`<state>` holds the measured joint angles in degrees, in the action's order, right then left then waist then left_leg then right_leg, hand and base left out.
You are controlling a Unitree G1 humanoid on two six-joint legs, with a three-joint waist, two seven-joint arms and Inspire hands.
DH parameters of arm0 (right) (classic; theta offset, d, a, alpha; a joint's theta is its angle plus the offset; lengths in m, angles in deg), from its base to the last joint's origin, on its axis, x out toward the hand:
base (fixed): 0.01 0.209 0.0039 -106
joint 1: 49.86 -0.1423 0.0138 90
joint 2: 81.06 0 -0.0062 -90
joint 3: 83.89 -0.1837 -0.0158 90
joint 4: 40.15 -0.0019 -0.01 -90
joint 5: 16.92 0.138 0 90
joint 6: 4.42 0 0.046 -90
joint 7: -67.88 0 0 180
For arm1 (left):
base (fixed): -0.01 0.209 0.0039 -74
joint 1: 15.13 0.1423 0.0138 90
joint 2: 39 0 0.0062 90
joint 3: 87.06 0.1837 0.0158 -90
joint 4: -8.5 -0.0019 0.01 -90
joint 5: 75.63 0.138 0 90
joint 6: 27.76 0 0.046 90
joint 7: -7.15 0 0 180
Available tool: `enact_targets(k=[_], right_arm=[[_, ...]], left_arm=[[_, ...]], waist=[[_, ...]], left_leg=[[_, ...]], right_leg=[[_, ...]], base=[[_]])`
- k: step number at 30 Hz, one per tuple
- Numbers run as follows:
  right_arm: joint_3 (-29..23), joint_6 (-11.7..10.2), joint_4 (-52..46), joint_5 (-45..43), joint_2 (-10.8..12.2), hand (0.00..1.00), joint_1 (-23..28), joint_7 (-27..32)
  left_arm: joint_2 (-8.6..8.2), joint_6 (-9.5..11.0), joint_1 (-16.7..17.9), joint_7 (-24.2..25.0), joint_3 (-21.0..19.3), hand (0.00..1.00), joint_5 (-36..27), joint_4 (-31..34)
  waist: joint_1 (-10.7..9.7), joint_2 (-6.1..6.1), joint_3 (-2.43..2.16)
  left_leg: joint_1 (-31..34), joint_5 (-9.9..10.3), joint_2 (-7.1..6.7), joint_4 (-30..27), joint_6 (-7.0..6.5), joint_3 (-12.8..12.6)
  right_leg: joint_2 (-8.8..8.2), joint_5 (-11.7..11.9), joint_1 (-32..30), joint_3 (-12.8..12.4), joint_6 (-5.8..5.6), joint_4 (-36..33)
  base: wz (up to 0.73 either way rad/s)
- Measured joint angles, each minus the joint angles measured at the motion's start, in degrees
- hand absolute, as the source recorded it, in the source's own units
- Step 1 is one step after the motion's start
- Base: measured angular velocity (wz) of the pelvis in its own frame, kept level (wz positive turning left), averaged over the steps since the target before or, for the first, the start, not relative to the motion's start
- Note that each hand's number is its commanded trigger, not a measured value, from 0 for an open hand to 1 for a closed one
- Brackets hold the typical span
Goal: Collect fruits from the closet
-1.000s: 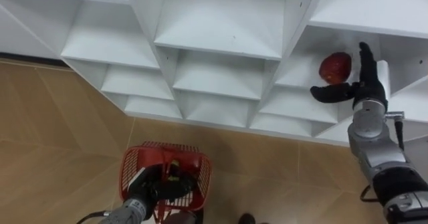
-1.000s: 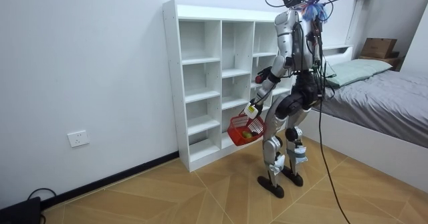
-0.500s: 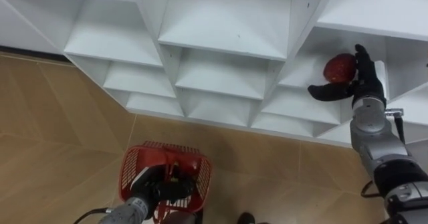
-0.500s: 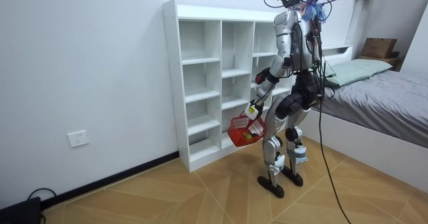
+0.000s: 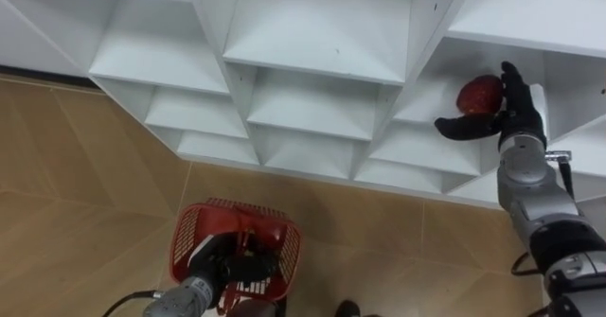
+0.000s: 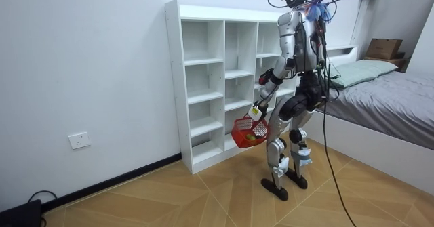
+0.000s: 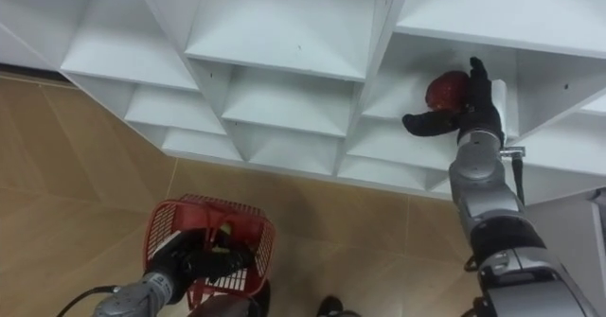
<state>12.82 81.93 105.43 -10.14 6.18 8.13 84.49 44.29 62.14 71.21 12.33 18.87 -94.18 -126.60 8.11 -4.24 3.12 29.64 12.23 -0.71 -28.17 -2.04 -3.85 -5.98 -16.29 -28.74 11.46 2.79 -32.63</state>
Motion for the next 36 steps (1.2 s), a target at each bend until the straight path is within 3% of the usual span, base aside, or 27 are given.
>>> enact_targets(k=[5, 9, 28, 36], right_arm=[[-0.1, 0.2, 0.0, 0.4, -2.5, 1.0, -0.1, 0.6], [-0.1, 0.1, 0.0, 2.3, -3.2, 1.0, -0.2, 0.8], [0.1, 0.0, 0.4, 4.7, -3.3, 1.0, -0.6, -0.6], [1.0, -0.5, 0.7, 4.7, -3.3, 1.0, -0.7, -1.9]], left_arm=[[0.07, -0.1, -0.1, 0.0, 0.0, 1.0, 0.0, 0.0], [0.06, -0.2, -0.2, 0.0, 0.1, 1.0, 0.0, -0.1], [0.24, -0.8, -1.7, -0.4, 1.3, 1.0, 0.0, -0.6], [0.24, -0.5, -2.4, -1.3, 1.2, 1.0, 0.0, -2.4]], waist=[[0.0, 0.02, 0.02], [0.0, 0.03, 0.02], [0.1, 0.06, 0.31], [0.2, -0.02, 0.39]], left_leg=[[-0.1, 0.0, 0.0, 0.3, 0.0, 0.0], [-0.3, -0.1, 0.03, 0.4, 0.14, -0.1], [-0.3, -0.1, 0.11, 0.5, 0.15, -0.3], [-1.6, -0.2, 1.08, 1.7, 0.32, -0.6]], right_leg=[[0.02, 0.0, 0.0, 0.0, 0.0, 0.1], [0.08, 0.0, 0.0, -0.1, 0.02, 0.3], [0.19, 0.1, 0.1, -0.1, 0.03, 0.7], [1.56, 1.4, 1.9, -0.4, 0.13, 3.9]], base=[[0.0], [0.0], [0.0], [-0.06]])
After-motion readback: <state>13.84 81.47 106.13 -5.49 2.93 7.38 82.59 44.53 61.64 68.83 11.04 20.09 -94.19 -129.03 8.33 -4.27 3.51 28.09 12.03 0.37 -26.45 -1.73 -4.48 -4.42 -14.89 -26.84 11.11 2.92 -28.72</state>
